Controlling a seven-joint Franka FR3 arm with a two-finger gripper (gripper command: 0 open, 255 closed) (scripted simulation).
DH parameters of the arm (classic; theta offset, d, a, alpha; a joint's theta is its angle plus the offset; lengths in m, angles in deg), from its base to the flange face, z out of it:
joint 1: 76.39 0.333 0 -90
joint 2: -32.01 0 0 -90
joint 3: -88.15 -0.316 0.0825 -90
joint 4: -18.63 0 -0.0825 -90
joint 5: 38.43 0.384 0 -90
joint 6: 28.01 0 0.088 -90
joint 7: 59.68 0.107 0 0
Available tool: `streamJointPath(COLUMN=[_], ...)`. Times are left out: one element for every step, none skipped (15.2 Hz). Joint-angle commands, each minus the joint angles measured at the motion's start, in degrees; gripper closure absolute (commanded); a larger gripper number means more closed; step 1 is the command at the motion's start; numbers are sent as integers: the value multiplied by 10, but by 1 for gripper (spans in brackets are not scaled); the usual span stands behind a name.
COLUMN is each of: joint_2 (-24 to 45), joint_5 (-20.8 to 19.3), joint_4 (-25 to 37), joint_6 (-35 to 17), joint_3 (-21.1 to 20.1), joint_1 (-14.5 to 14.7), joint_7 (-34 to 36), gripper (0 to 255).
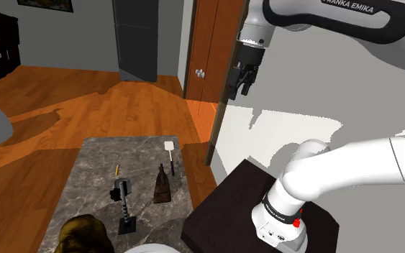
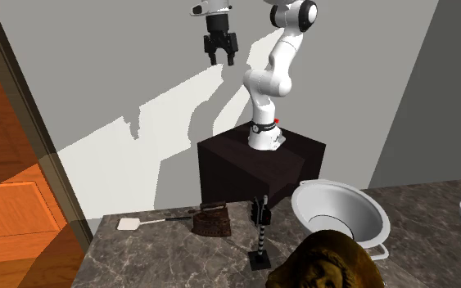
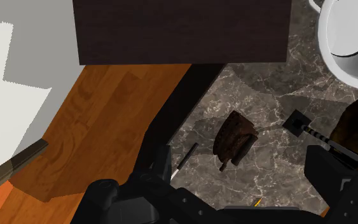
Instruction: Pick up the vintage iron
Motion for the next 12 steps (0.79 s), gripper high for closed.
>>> streamJointPath(joint_2=[0,2,6,10,15,22,29,37,46,57,68,80], joint_5=[0,3,7,10,13,17,20,23,27,30,33,37], joint_4=[0,-16,-32,-47,-61,-74,-87,-99,-110,-120,-129,-138], joint_6=[0,-21,-42,-63,-84,-106,-128,-150,-172,-195,-218,-241], joint_3=[0,-4,-9,-13,-18,-22,-27,-32,-36,-41,-45,-50], joint_1=[0,0,1,2,2,3,4,5,6,7,8,10], joint_7=[0,5,9,14,18,23,27,31,35,39,44,48], gripper=[0,0,0,0,0,0,0,0,0,0,0,0])
